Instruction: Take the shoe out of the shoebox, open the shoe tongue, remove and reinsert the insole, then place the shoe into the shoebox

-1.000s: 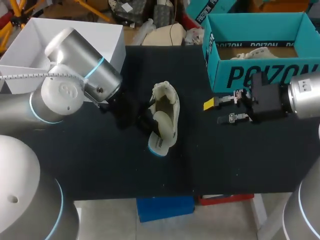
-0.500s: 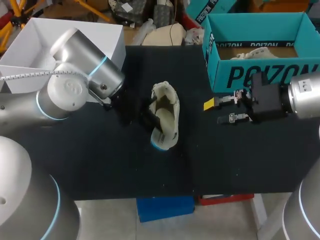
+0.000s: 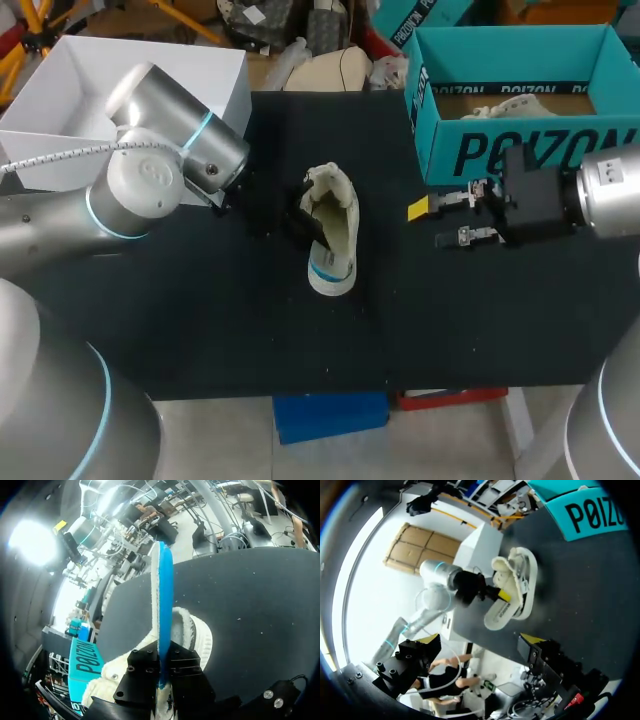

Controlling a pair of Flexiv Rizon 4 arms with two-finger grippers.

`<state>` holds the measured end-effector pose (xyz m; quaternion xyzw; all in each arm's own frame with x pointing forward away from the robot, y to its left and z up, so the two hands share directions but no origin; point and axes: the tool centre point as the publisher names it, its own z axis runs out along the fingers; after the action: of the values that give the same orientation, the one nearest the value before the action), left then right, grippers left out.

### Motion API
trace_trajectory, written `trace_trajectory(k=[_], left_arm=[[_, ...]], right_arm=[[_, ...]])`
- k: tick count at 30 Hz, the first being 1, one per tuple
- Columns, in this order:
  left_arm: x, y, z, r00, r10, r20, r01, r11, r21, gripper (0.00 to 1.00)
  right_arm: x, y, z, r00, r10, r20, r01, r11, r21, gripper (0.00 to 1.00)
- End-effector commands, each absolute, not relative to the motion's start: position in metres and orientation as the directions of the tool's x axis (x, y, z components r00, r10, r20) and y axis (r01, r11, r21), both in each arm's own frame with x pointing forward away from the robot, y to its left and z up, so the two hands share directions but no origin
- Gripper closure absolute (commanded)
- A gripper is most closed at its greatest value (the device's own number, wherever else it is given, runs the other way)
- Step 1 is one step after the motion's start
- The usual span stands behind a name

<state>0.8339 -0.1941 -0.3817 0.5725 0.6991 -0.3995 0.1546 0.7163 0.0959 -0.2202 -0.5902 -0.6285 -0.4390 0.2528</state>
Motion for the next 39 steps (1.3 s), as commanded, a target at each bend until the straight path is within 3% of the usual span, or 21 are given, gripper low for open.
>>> trace_trajectory(k=[1, 4, 5, 17, 18, 21, 24, 29, 32, 39], left_arm=[[0.842, -0.202, -0.384, -0.290, 0.679, -0.675, 0.928, 0.028, -0.371, 0.89], [0.843, -0.201, -0.381, -0.278, 0.684, -0.674, 0.935, 0.032, -0.354, 0.55], [0.842, -0.200, -0.378, -0.272, 0.686, -0.675, 0.938, 0.031, -0.346, 0.00], [0.806, -0.183, -0.348, -0.262, 0.691, -0.674, 0.934, 0.006, -0.357, 0.00], [0.802, -0.184, -0.345, -0.261, 0.687, -0.678, 0.933, 0.001, -0.359, 0.02], [0.792, -0.186, -0.342, -0.251, 0.701, -0.668, 0.930, -0.018, -0.368, 0.31], [0.785, -0.186, -0.342, -0.251, 0.712, -0.656, 0.924, -0.025, -0.381, 0.51], [0.779, -0.182, -0.345, -0.256, 0.738, -0.625, 0.917, -0.021, -0.399, 0.71], [0.776, -0.179, -0.347, -0.261, 0.750, -0.608, 0.910, -0.019, -0.414, 1.00], [0.781, -0.179, -0.352, -0.281, 0.750, -0.599, 0.901, -0.010, -0.435, 1.00]], right_arm=[[0.716, 0.097, -0.220, -0.174, 0.523, 0.835, 0.964, -0.082, 0.252, 0.00], [0.716, 0.097, -0.220, -0.174, 0.523, 0.835, 0.964, -0.082, 0.252, 0.00], [0.716, 0.097, -0.220, -0.174, 0.523, 0.835, 0.964, -0.082, 0.252, 0.00], [0.716, 0.097, -0.220, -0.174, 0.523, 0.835, 0.964, -0.082, 0.252, 0.00], [0.716, 0.097, -0.220, -0.174, 0.523, 0.835, 0.964, -0.082, 0.252, 0.00], [0.716, 0.097, -0.220, -0.174, 0.523, 0.835, 0.964, -0.082, 0.252, 0.00], [0.716, 0.097, -0.220, -0.174, 0.523, 0.835, 0.964, -0.082, 0.252, 0.00], [0.716, 0.097, -0.220, -0.174, 0.523, 0.835, 0.964, -0.082, 0.252, 0.00], [0.716, 0.097, -0.220, -0.174, 0.523, 0.835, 0.964, -0.082, 0.252, 0.00], [0.716, 0.097, -0.220, -0.174, 0.523, 0.835, 0.964, -0.082, 0.252, 0.00]])
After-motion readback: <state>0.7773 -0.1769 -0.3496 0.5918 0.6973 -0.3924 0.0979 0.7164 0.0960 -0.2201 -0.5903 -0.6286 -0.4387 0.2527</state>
